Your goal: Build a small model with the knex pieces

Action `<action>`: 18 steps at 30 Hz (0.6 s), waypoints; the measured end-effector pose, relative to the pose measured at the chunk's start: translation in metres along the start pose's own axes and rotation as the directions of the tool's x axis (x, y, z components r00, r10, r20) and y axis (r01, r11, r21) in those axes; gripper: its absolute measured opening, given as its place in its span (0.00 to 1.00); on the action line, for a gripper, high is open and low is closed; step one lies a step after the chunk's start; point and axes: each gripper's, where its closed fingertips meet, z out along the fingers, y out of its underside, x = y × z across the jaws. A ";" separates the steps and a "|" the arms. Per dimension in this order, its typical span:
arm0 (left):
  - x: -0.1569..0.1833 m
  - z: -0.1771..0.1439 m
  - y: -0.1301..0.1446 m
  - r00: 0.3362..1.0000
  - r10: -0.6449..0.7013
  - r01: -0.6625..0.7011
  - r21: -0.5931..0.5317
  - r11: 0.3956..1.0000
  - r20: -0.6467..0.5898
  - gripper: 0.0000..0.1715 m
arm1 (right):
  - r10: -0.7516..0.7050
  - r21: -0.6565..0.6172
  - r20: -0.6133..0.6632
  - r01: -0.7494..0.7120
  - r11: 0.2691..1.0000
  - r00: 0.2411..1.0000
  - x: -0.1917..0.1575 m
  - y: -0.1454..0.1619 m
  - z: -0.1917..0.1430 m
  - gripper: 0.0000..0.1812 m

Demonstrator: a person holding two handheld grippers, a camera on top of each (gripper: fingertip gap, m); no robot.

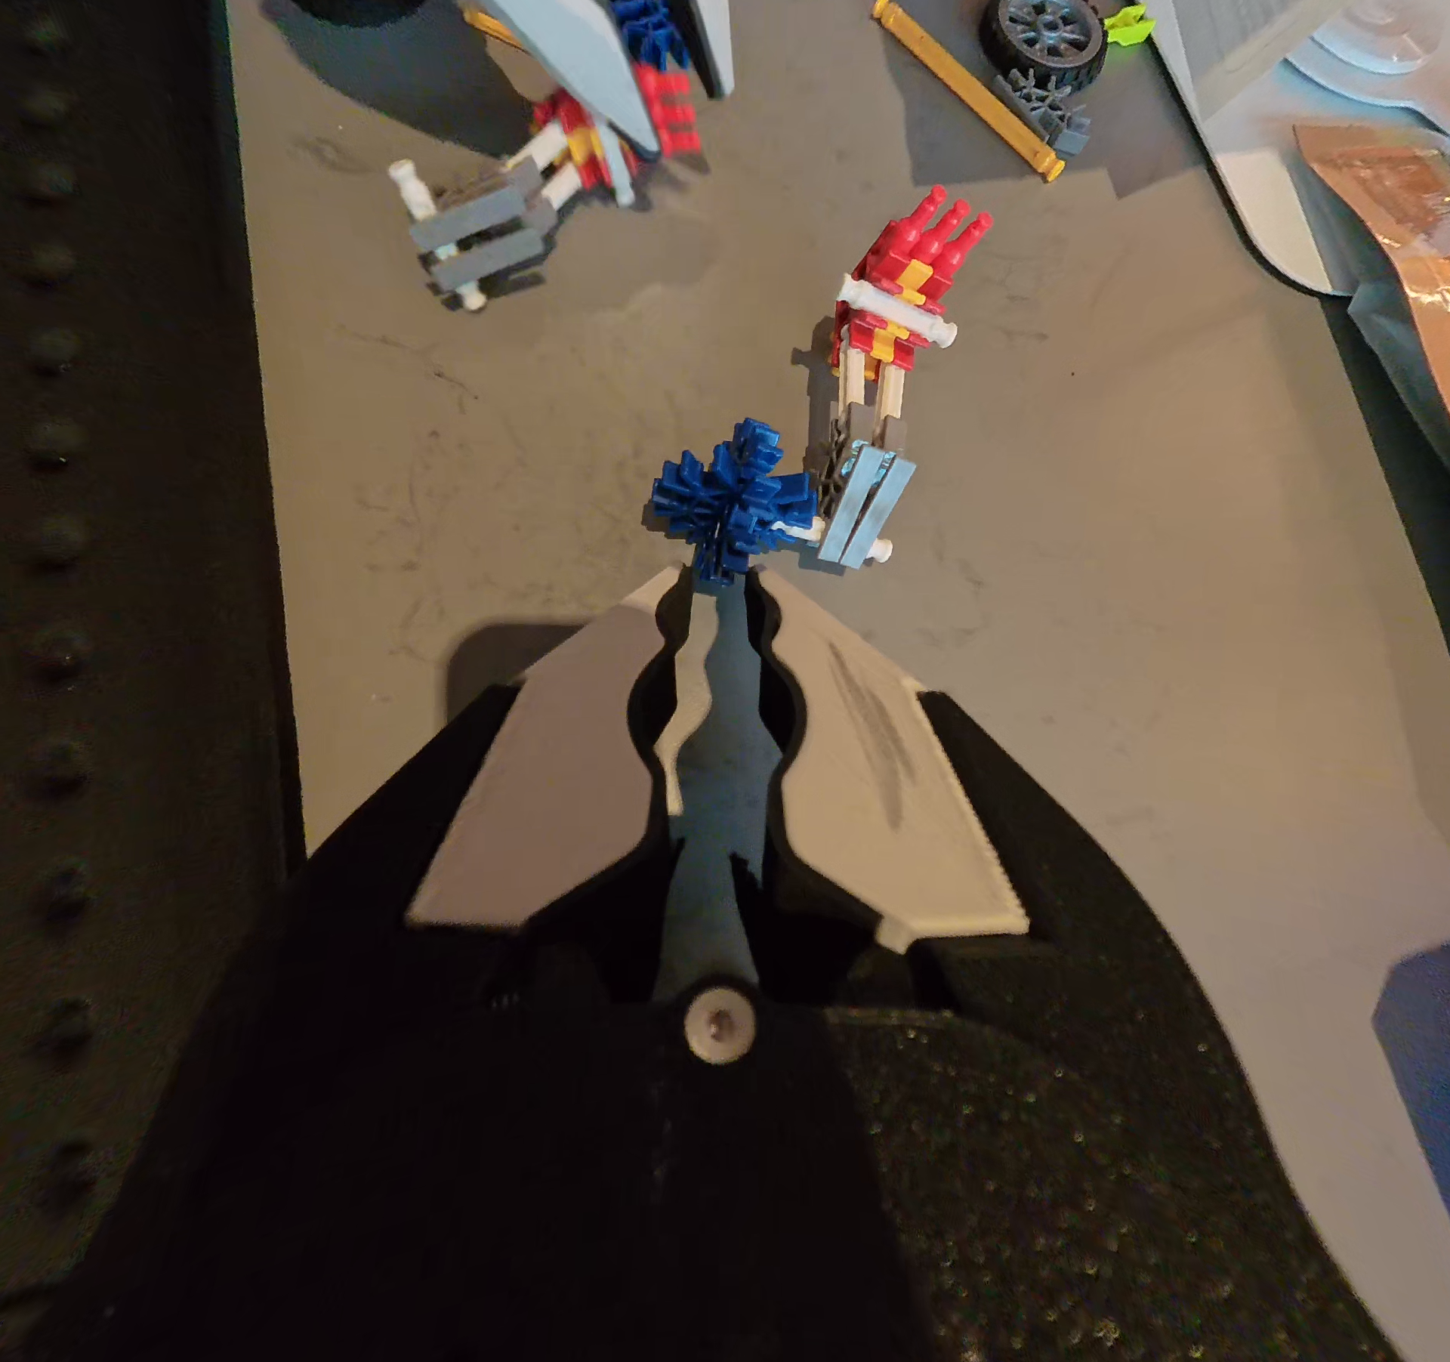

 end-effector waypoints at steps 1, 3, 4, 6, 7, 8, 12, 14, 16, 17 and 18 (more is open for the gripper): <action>0.002 -0.003 0.007 0.999 0.042 -0.043 -0.025 0.999 -0.006 0.15 | 0.000 0.000 0.000 0.000 1.000 1.000 0.000 0.000 0.000 0.07; 0.010 -0.010 0.012 0.997 0.065 -0.066 -0.024 0.998 -0.050 0.16 | 0.001 0.002 0.000 -0.001 1.000 1.000 0.000 0.000 0.000 0.07; 0.012 -0.014 0.013 0.996 0.064 -0.065 -0.012 0.998 -0.061 0.17 | 0.003 0.004 0.001 -0.003 1.000 1.000 0.000 0.000 0.000 0.07; 0.008 -0.020 0.016 0.997 0.069 -0.069 -0.018 0.997 -0.045 0.21 | 0.007 0.004 0.004 -0.007 1.000 1.000 0.000 0.000 0.000 0.07; 0.009 -0.024 0.018 0.995 0.073 -0.076 -0.030 0.997 -0.071 0.20 | 0.008 0.002 0.006 -0.008 1.000 1.000 0.000 0.000 0.000 0.07; 0.010 -0.027 0.021 0.991 0.071 -0.078 -0.054 0.996 -0.117 0.19 | 0.008 -0.001 0.007 -0.008 1.000 1.000 0.000 0.000 0.000 0.07; 0.019 -0.036 0.014 0.949 0.103 -0.122 -0.046 0.991 -0.297 0.21 | 0.005 -0.006 0.008 -0.005 1.000 1.000 0.000 0.001 0.001 0.07; 0.033 -0.038 0.012 0.897 0.102 -0.142 -0.062 0.988 -0.430 0.21 | 0.005 -0.005 0.008 -0.005 1.000 1.000 0.000 0.001 0.001 0.07; 0.036 -0.035 0.010 0.872 0.128 -0.183 -0.071 0.981 -0.473 0.20 | 0.006 -0.002 0.008 -0.006 1.000 1.000 0.000 0.001 0.000 0.07; 0.042 -0.035 0.018 0.847 0.114 -0.203 -0.117 0.972 -0.520 0.19 | 0.007 0.001 0.009 -0.007 1.000 1.000 0.000 0.001 0.000 0.07; 0.046 -0.034 0.027 0.824 0.107 -0.234 -0.163 0.959 -0.556 0.18 | 0.007 0.002 0.009 -0.007 1.000 1.000 0.000 0.000 0.000 0.07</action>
